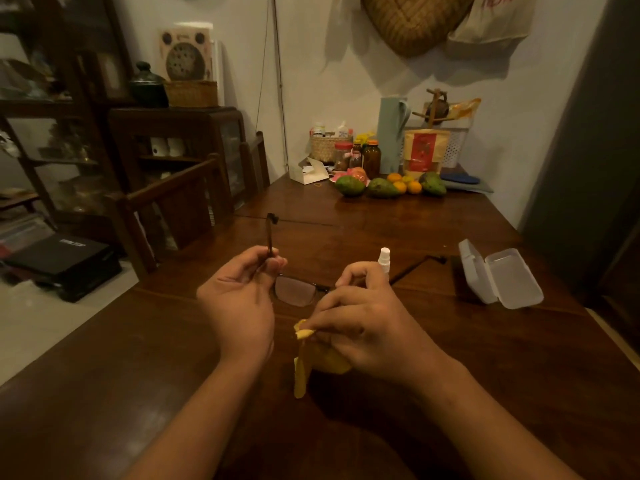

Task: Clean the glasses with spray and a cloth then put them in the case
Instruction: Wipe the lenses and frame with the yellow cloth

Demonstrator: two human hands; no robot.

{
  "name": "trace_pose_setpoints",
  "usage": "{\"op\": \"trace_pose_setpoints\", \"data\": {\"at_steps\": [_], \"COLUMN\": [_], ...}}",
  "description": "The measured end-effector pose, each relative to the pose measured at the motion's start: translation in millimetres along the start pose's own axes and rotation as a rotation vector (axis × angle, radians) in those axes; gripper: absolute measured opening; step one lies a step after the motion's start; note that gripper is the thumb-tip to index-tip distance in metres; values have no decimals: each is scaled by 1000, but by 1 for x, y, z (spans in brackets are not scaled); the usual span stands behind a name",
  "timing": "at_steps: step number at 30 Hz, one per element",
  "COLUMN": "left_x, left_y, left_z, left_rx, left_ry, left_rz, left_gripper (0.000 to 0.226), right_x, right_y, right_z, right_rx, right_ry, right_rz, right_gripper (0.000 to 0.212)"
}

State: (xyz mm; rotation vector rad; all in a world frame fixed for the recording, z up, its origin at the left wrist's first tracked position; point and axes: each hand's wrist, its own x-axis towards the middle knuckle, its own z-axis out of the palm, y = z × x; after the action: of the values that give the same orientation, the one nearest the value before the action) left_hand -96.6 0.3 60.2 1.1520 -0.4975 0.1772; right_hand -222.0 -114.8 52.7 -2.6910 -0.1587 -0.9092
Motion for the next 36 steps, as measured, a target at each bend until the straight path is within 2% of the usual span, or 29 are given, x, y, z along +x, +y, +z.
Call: {"op": "trace_pose_setpoints", "data": {"at_steps": [5,9,12,17,20,23,26,31,36], "left_x": [5,8,9,4,0,-2,-5,-10,-2], "left_y": [3,5,7,5,2,0,-1,-1,0], "left_z": [-1,0,-1,3,4,6,7,8,4], "left_rx": [-44,-81,-84,-78,-48,-24,-44,-44,-20], "left_ry": [70,132,156,138,98,56,25,-14,48], "left_rz": [-19,-48,-54,-56,-30,-29,-35,3,46], "left_gripper": [25,33,31,34,38,47,45,32,38], "right_x": [1,1,4,5,6,7,7,6,4], "right_y": [-9,-28,-36,-39,-38,-36,-35,-34,-34], "right_z": [10,27,34,36,34,31,31,36,38], "right_rx": [-17,72,504,1202,1500,1617,1615,1553,1585], "right_ry": [47,80,100,208,301,295,260,150,139], "right_rz": [124,441,746,1046,1083,1080,1096,1060,975], "right_gripper": [27,28,6,16,27,39,41,24,26]}}
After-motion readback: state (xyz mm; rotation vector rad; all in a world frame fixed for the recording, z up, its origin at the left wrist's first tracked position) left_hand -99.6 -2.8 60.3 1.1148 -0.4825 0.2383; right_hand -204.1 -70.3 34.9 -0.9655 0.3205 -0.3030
